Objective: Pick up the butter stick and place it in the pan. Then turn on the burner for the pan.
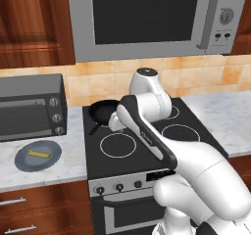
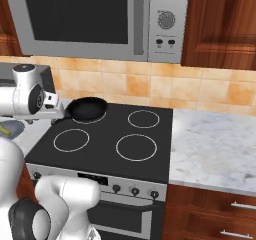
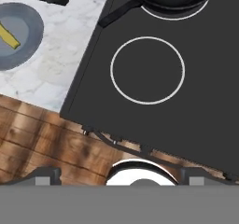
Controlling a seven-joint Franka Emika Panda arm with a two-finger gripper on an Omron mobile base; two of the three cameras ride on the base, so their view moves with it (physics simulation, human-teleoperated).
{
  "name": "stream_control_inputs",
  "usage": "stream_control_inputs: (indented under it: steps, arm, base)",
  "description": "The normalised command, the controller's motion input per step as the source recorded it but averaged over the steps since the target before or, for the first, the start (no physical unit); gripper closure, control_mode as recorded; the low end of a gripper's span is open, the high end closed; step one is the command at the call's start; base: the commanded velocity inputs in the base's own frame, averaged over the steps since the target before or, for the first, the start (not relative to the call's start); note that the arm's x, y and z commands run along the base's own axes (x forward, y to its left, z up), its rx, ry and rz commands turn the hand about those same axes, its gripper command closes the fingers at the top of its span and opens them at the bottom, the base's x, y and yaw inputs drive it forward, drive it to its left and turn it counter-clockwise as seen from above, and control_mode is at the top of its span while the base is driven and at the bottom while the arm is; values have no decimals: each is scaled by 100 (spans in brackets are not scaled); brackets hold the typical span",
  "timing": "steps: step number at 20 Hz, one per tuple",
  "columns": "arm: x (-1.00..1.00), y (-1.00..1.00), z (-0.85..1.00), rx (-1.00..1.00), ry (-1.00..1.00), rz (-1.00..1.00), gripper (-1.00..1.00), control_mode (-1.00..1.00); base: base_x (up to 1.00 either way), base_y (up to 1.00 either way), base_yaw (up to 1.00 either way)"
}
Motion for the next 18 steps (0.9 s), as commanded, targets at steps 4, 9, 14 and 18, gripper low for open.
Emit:
stream_control_inputs:
  steps: [4,9,14,18]
  arm:
    - [3,4,-4,3,1,10,-100,-100]
    - [1,22,-9,1,3,12,-100,-100]
    - [2,54,-12,0,8,13,-100,-100]
    - [11,73,-10,0,8,6,-100,-100]
  base:
    - [0,0,0]
    - [0,0,0]
    - [0,0,0]
    - [0,0,0]
